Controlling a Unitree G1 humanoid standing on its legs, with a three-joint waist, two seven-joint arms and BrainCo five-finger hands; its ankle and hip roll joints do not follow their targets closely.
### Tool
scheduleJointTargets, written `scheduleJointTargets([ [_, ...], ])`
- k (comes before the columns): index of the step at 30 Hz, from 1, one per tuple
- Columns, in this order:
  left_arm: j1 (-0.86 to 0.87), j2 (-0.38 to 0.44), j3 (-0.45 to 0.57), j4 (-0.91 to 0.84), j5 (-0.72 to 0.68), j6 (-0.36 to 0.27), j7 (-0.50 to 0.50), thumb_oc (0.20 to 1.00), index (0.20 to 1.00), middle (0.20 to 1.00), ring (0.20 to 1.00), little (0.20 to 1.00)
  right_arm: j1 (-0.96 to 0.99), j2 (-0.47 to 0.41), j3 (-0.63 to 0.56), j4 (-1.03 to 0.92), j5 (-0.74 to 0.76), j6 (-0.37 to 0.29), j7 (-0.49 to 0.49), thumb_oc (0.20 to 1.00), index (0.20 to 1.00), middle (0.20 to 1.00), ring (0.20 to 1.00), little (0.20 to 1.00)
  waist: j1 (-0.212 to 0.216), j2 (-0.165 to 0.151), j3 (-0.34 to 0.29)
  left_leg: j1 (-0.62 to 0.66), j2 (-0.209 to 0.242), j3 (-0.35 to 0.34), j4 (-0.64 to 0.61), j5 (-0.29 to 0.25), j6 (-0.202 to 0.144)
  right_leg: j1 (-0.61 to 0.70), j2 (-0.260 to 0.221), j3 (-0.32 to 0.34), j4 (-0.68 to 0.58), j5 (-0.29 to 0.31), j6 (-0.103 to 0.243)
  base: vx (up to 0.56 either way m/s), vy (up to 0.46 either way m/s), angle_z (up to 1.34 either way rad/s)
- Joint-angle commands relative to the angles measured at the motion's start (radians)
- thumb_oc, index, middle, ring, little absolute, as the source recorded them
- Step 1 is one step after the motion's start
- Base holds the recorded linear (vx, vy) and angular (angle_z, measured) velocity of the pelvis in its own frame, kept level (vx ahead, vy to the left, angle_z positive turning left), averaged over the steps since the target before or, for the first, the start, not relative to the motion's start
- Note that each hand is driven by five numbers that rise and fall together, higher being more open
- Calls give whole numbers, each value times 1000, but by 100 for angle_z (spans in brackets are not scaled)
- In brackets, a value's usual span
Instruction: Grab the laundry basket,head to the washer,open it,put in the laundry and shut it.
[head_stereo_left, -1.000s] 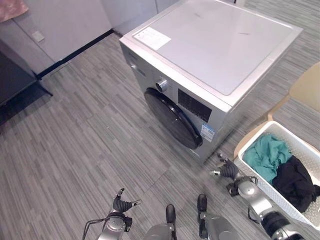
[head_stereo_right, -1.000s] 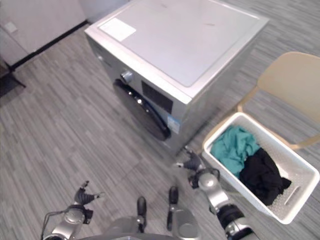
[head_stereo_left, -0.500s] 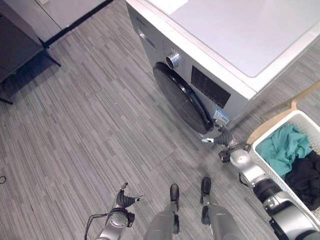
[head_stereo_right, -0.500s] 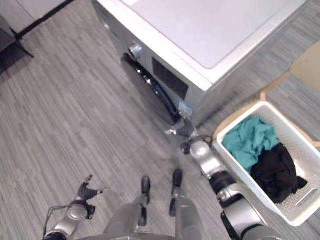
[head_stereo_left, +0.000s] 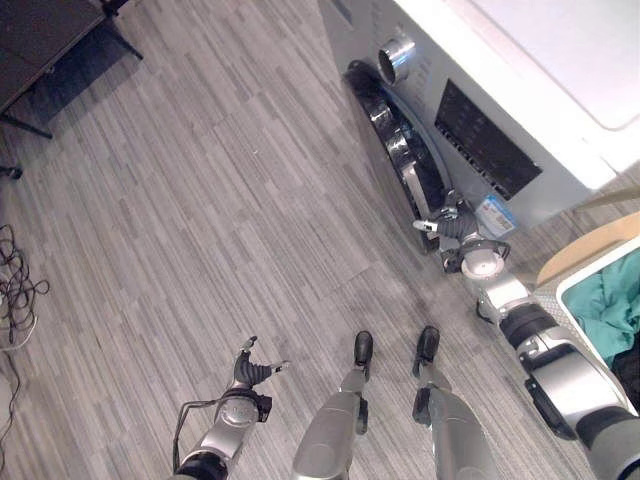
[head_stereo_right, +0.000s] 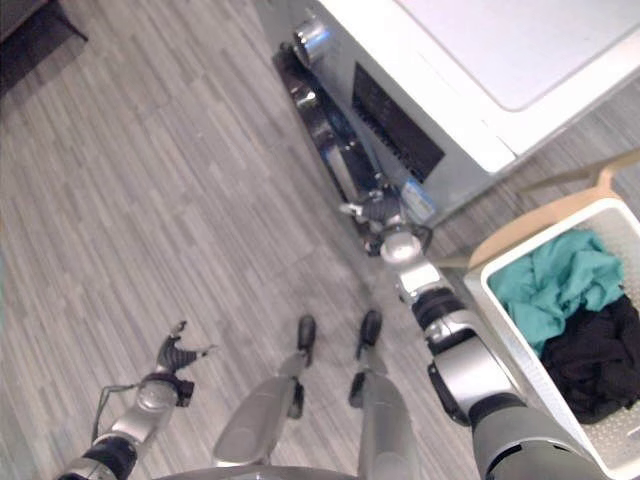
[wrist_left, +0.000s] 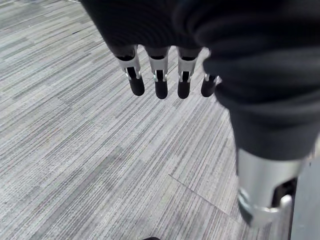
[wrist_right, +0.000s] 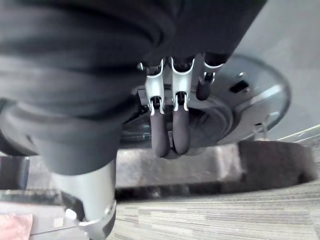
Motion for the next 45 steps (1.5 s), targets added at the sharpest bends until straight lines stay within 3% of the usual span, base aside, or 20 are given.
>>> scheduleJointTargets([
  [1, -27, 56, -33, 0, -36, -19, 33, 1000, 1000, 1000, 1000, 1000, -99, 57, -7, -40, 65, -73, -24, 1000, 1000, 1000, 1000, 1000, 29, -68, -18, 47, -76, 7, -4, -51, 21, 52, -85, 69, -58, 12, 124, 18, 40, 24],
  [5, -52, 46, -45, 7, -42, -16, 42, 1000, 1000, 1000, 1000, 1000, -106, 134, 30, -88, 84, -84, -11, 1000, 1000, 1000, 1000, 1000, 45, -68, -11, 43, -82, -10, 0, -52, 26, 53, -92, 62, -48, 6, 125, 11, 28, 10],
  [8, -113, 31, -75, 49, -43, -16, 59, 1000, 1000, 1000, 1000, 1000, -136, 313, 134, -161, 137, -104, 46, 1000, 1000, 1000, 1000, 1000, 82, -78, -3, 30, -91, -29, 45, -74, 34, 62, -105, 51, -32, -1, 126, 3, 21, 4],
  [13, -142, 36, -86, 70, -49, -22, 75, 1000, 1000, 1000, 1000, 1000, -158, 429, 196, -236, 211, -139, 93, 1000, 1000, 1000, 1000, 1000, 126, -78, 2, -10, -108, -73, 114, -93, 34, 80, -128, 9, -18, -12, 128, -16, -52, 13],
  [17, -151, 49, -73, 89, -80, -33, 86, 1000, 1000, 1000, 1000, 1000, -196, 428, 184, -262, 208, -167, 76, 1000, 1000, 1000, 1000, 1000, 179, -47, -16, -37, -130, -142, 117, -76, 13, 108, -156, -70, -1, -39, 127, 16, -91, 71],
  [19, -139, 51, -51, 111, -105, -34, 85, 1000, 1000, 1000, 1000, 1000, -203, 414, 175, -252, 185, -159, 67, 1000, 1000, 1000, 1000, 1000, 198, -36, -25, -22, -130, -165, 107, -93, 4, 130, -159, -83, 8, -75, 126, 121, -64, 106],
  [23, -126, 57, -26, 125, -125, -38, 84, 1000, 1000, 1000, 1000, 1000, -202, 389, 171, -241, 160, -151, 61, 1000, 1000, 1000, 1000, 1000, 208, -35, -27, -23, -132, -173, 99, -88, 2, 136, -160, -96, 6, -78, 125, 17, 5, 75],
  [25, -121, 77, 2, 126, -123, -40, 84, 1000, 1000, 1000, 1000, 1000, -201, 321, 142, -182, 146, -132, 54, 1000, 1000, 1000, 1000, 1000, 216, -53, -21, -29, -128, -152, 99, -93, 0, 133, -159, -93, -8, -66, 132, 1, 41, 47],
  [29, -122, 77, 2, 126, -123, -40, 84, 1000, 1000, 1000, 1000, 1000, -201, 321, 141, -181, 147, -133, 55, 1000, 1000, 1000, 1000, 1000, 217, -54, -21, -29, -128, -151, 99, -93, 1, 133, -159, -92, -8, -65, 132, -4, 8, 10],
  [30, -132, 93, -3, 103, -116, -38, 71, 1000, 1000, 1000, 1000, 1000, -210, 263, 136, -132, 159, -97, 76, 1000, 1000, 1000, 1000, 1000, 200, -71, -20, -23, -126, -129, 88, -97, 3, 128, -158, -72, -24, -45, 142, -8, 47, -15],
  [34, -147, 95, -13, 12, -83, -33, 56, 1000, 1000, 1000, 1000, 1000, -138, 166, 182, -195, 98, -67, 117, 1000, 1000, 1000, 1000, 1000, 140, -83, -4, -10, -124, -71, 65, -78, 9, 107, -162, -34, -39, 2, 145, -64, 154, -34],
  [38, -209, 106, -2, -150, 15, -18, 87, 1000, 1000, 1000, 1000, 1000, 100, 11, 227, -438, -125, -67, 154, 1000, 1000, 1000, 1000, 1000, 25, -118, 23, 11, -106, 7, 56, -97, 8, 84, -143, 34, -51, 22, 153, -4, 96, -85],
  [39, -223, 110, 3, -163, 38, -13, 96, 1000, 1000, 1000, 1000, 1000, 157, -13, 215, -473, -155, -71, 162, 1000, 1000, 1000, 1000, 1000, 0, -126, 27, 11, -103, 20, 57, -100, 8, 77, -139, 45, -52, 26, 155, -13, 55, -78],
  [40, -222, 109, 2, -163, 38, -13, 96, 1000, 1000, 1000, 1000, 1000, 158, -13, 214, -474, -155, -70, 163, 1000, 1000, 1000, 1000, 1000, 1, -126, 26, 11, -103, 21, 57, -101, 8, 77, -139, 45, -52, 26, 155, -17, 46, -47],
  [41, -275, 120, 6, -158, 67, -2, 116, 1000, 1000, 1000, 1000, 1000, 259, -54, 202, -529, -198, -78, 185, 1000, 1000, 1000, 1000, 1000, -44, -141, 34, 10, -97, 46, 62, -109, 13, 62, -130, 71, -55, 33, 158, -14, 56, -49],
  [45, -402, 170, -5, -87, 110, 21, 134, 1000, 1000, 1000, 1000, 1000, 382, -91, 200, -522, -229, -81, 227, 1000, 1000, 1000, 1000, 1000, -116, -170, 44, 4, -84, 94, 70, -119, 24, 35, -111, 117, -60, 50, 162, -19, 39, -63],
])
